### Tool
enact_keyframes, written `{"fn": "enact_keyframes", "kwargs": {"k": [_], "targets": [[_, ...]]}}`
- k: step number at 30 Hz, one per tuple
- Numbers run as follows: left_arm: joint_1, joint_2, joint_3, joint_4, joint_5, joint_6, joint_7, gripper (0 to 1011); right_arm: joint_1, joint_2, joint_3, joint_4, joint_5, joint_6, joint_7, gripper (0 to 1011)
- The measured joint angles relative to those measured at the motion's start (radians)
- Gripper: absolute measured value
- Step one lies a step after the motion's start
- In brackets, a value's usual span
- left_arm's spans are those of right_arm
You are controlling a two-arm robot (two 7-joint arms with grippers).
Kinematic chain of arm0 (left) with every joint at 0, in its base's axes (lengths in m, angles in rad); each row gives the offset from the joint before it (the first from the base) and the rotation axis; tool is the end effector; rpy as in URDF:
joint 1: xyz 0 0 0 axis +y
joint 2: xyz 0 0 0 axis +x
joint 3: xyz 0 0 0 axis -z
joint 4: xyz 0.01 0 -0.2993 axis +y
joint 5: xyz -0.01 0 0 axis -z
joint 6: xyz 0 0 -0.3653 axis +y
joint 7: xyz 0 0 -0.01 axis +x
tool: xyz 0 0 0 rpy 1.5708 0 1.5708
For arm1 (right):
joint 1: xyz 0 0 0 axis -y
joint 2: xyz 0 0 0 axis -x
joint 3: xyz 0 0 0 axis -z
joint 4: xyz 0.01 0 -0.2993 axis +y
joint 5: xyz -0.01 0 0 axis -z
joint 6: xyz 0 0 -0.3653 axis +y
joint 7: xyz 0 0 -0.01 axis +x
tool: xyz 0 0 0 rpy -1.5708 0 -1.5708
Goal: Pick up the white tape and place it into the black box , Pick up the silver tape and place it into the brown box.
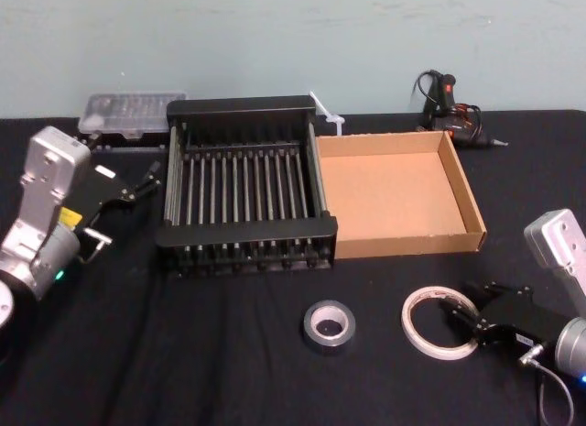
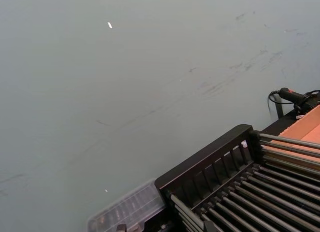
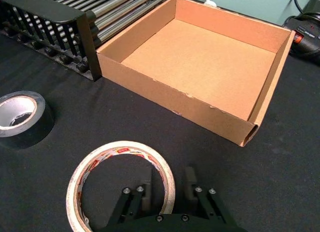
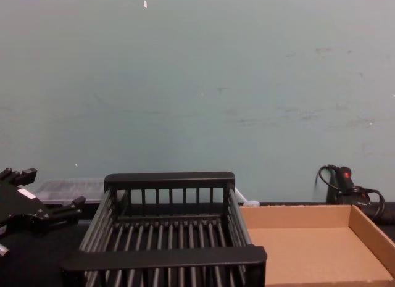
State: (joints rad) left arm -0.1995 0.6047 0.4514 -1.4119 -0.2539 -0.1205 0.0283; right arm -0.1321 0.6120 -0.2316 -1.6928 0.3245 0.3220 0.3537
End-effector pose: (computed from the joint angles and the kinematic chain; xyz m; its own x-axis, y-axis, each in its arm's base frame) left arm 0.4130 0.0730 -0.3206 0.2922 0.8803 0.3738 -0.9553 0.2873 0.0704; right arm 0.3344 -0.0803 -0.3161 0.5739 -0.8168 0.0584 0.7226 0.4715 -0.5055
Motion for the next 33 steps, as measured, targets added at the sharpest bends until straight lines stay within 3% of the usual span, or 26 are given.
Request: {"fn": "enact_keyframes", "kwargs": {"k": [1,6,13,33], "targets": [[0.0,0.0,0.0,0.0,0.0,0.0,0.0,1001,0.0,0.0,0.0,0.0,0.0,0.0,0.0,445],[0.0,0.0,0.0,0.0,0.0,0.0,0.0,1001,0.0,0.0,0.0,0.0,0.001,0.0,0.0,242],[0.0,0.0,0.0,0.0,0.0,0.0,0.0,1001,0.0,0.0,0.0,0.0,0.001,0.0,0.0,77],[0.0,0.0,0.0,0.0,0.0,0.0,0.0,1001,-0.003,0.003,0.008,-0.007,0.004,-0.008,0.015,77]]}}
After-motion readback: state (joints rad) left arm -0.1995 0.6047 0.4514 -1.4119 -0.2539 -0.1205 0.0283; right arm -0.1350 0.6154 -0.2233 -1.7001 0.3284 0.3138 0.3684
